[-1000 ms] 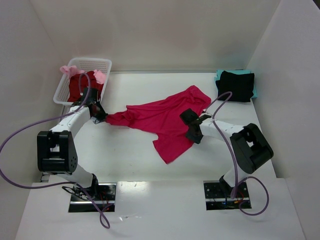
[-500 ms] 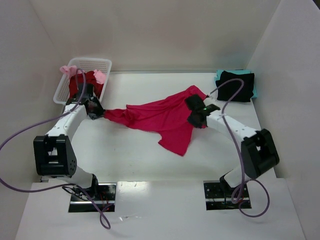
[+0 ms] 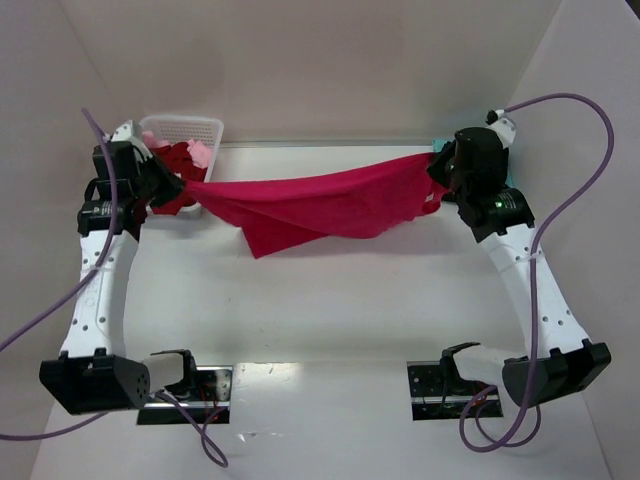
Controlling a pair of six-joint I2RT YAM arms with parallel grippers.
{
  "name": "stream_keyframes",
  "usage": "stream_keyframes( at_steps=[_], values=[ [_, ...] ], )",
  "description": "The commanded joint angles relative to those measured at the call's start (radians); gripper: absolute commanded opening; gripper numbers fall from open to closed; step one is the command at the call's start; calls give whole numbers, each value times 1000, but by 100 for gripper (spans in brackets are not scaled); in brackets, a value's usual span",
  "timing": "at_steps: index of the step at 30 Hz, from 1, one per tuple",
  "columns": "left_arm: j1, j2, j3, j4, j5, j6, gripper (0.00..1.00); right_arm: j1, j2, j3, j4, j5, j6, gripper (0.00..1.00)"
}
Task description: Fold and stack the t-shirts
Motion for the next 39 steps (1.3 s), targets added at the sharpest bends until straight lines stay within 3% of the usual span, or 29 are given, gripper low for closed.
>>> stream_keyframes(
  at_steps=[1,8,17,24,29,39],
  values=[
    [8,-83,72,20,41,37,0,3,-42,75,74,-74,-81,0],
    [8,-231,126,31,41,37,0,3,-113,193,96,-257,-119,0],
    [8,-360,285,-64,-72,38,0,3,-214,407,-15,-279,-148,0],
    [8,-327,312,-73,-250,58,0,3,-214,369,-25,-73,-196,0],
    [8,-287,263,-23,-287,79,0,3,-196,279,-4,24,-218,0],
    [8,-214,197,34,-236,110,0,3,-251,162,-27,-11,-175,0]
  ],
)
